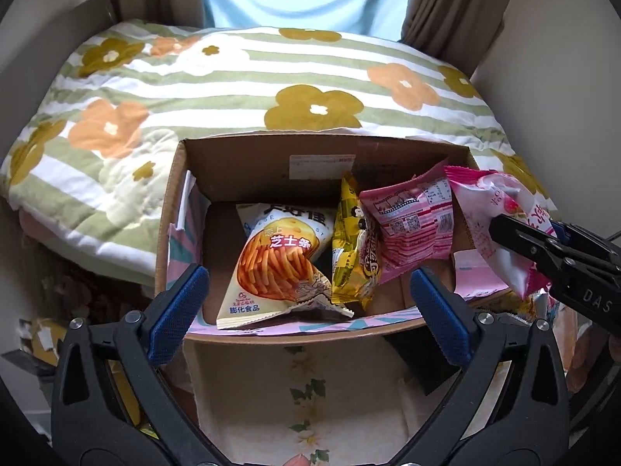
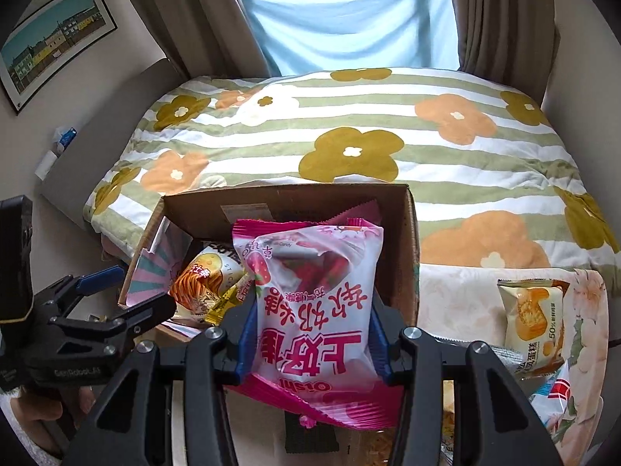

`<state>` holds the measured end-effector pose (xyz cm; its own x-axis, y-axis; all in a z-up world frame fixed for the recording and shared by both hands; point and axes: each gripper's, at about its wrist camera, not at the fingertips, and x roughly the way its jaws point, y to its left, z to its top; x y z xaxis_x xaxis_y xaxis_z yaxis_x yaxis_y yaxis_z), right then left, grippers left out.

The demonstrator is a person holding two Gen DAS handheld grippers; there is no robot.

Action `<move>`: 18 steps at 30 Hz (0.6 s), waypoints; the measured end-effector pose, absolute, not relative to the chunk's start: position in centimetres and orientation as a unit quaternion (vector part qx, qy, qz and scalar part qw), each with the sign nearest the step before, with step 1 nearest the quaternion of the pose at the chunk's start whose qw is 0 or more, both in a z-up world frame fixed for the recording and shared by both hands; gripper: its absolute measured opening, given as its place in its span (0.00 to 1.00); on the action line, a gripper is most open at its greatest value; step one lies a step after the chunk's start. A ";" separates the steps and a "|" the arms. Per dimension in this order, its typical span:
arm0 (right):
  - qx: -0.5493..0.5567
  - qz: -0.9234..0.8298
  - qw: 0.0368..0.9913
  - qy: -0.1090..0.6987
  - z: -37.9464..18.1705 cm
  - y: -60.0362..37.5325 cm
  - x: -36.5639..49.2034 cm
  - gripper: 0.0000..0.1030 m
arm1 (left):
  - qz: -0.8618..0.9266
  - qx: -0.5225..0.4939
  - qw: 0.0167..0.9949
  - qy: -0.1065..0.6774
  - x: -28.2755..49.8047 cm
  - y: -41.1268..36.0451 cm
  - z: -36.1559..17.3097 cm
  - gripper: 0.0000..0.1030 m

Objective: Organize snacks
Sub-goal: 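Place the gold bag in the box with the left gripper while the right drops the strawberry bag in, then move the left gripper toward the dark green bar on the table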

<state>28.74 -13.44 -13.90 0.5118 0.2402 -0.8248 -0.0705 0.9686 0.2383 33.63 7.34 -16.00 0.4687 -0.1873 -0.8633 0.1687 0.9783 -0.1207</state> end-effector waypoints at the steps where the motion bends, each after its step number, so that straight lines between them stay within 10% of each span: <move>1: 0.087 0.089 0.865 0.486 -14.0 -13.3 29.0 0.45 | -0.103 -0.008 0.858 0.503 33.5 7.4 -15.8 1.00; 3: 0.086 0.091 0.860 0.495 -14.6 -12.9 29.6 0.51 | -0.100 -0.007 0.860 0.500 33.2 7.7 -15.6 1.00; 7: 0.100 0.094 0.866 0.482 -14.9 -13.0 29.4 0.98 | -0.095 -0.005 0.860 0.501 32.7 8.0 -15.5 1.00; 18: 0.061 0.078 0.878 0.468 -14.5 -13.4 26.3 0.99 | -0.098 -0.006 0.859 0.503 30.7 7.9 -15.5 1.00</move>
<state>26.26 -13.40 -14.50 0.5490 0.1941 -0.8130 -0.0807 0.9804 0.1795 30.74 7.93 -15.45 0.4754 -0.1735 -0.8625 0.1622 0.9808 -0.1079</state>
